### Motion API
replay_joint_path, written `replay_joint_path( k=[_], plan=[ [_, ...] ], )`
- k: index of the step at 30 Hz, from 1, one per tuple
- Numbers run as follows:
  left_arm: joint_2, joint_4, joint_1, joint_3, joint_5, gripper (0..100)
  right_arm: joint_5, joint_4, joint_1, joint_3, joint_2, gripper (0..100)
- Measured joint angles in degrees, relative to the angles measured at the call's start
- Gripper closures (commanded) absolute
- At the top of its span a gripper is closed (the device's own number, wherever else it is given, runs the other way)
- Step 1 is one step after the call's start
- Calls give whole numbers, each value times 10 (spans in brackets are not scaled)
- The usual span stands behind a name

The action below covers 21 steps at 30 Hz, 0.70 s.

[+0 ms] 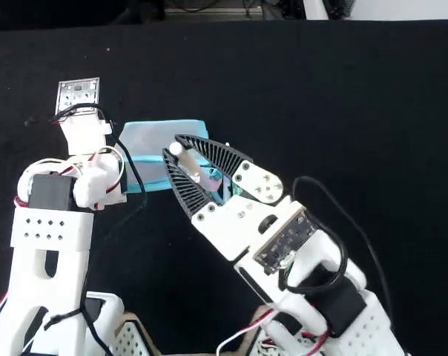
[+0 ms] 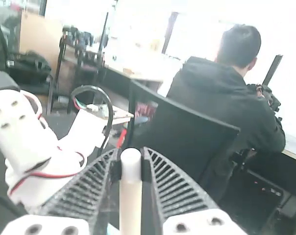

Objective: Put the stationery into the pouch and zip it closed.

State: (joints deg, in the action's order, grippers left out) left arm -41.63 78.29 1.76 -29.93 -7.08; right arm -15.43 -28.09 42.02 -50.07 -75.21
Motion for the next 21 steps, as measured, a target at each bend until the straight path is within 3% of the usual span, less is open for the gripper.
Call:
replay_joint_path(
  k=[6,21],
  plan=[
    [0,0,0,0,0,967,106,54,0,-38,-1,987],
    [0,0,0,0,0,967,113,76,0,-84,-1,987]
  ],
)
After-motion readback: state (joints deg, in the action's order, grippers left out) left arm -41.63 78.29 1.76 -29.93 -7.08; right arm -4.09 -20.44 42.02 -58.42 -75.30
